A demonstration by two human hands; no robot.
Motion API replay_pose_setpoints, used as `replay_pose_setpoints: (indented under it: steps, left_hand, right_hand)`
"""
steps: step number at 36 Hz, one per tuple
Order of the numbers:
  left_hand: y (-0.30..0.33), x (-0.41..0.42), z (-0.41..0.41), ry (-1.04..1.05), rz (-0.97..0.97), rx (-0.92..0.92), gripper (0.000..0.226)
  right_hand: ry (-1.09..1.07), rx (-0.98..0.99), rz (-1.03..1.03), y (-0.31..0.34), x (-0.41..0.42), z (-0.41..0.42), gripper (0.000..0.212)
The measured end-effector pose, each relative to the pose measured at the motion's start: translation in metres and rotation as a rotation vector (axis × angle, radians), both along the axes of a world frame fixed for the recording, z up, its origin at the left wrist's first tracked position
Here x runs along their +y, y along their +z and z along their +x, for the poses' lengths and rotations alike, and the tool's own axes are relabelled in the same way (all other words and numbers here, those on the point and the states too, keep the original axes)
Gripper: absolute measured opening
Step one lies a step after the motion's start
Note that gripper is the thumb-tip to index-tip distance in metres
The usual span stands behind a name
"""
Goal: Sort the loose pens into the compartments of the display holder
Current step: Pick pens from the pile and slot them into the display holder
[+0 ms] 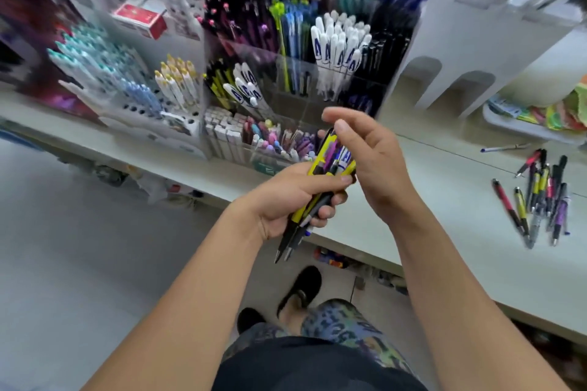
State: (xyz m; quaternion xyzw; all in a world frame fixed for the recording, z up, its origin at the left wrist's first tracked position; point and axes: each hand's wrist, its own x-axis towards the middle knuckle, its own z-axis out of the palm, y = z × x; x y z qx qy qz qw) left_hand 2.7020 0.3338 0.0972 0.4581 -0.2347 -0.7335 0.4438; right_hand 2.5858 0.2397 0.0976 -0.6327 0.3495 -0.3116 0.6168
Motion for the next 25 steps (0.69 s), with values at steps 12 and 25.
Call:
replay_pose_setpoints:
  steps: [12, 25]
  left_hand:
    - [0.015, -0.025, 0.048, 0.263, 0.091, -0.083, 0.009]
    - [0.014, -0.075, 0.056, 0.838, -0.008, 0.099, 0.014]
  right_hand:
    - [0.192, 0.030, -0.058, 0.000, -0.038, 0.064, 0.033]
    - [-0.400, -0.320, -0.171, -0.007, 0.027, 0.094, 0.083]
